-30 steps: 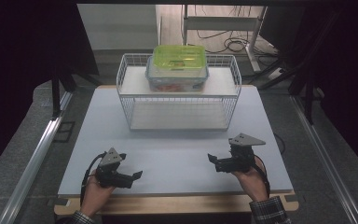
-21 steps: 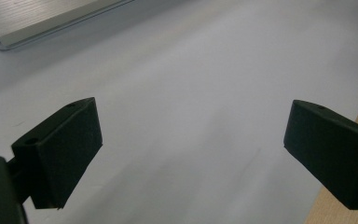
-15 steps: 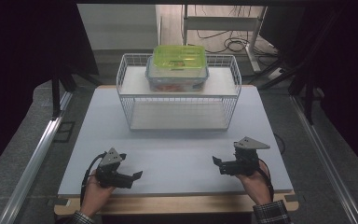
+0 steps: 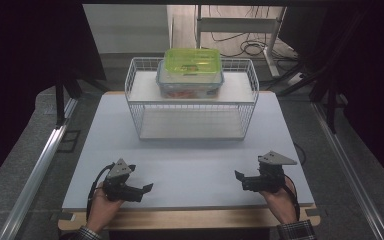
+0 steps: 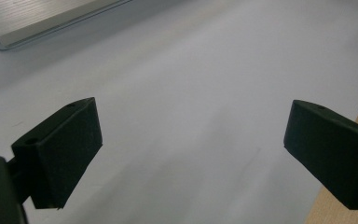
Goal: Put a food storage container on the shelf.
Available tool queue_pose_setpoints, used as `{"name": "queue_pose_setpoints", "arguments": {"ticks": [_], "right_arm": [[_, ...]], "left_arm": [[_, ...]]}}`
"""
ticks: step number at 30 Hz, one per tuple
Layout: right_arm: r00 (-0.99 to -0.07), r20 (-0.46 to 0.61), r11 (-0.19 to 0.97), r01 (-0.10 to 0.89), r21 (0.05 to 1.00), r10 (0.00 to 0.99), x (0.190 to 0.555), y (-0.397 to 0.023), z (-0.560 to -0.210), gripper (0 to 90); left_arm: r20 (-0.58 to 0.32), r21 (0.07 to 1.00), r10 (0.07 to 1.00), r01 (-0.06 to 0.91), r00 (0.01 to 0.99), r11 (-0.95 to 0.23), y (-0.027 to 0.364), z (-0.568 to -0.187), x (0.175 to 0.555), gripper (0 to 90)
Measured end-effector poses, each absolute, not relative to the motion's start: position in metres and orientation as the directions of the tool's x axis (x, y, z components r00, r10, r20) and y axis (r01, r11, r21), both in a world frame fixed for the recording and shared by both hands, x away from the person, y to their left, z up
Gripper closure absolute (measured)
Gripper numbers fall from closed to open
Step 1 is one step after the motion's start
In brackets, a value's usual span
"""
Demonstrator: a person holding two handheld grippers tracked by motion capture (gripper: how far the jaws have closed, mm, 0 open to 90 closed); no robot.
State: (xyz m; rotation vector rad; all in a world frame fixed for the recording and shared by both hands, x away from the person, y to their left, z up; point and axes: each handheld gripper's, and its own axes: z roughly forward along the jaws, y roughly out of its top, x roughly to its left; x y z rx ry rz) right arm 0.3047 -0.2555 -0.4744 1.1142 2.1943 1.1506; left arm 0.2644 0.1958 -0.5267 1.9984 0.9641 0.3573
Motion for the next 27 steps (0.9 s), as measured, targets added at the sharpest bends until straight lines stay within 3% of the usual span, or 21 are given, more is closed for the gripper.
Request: {"name": "queue_pose_setpoints", "arguments": {"ticks": [27], "right_arm": [[-0.527, -0.007, 0.323, 0.509, 0.798, 0.850, 0.298, -0.283, -0.496, 0.0]], "left_arm": [[-0.100, 0.800, 0.743, 0.498, 0.661, -0.335, 0.194, -0.528, 0.264, 4.0]]}}
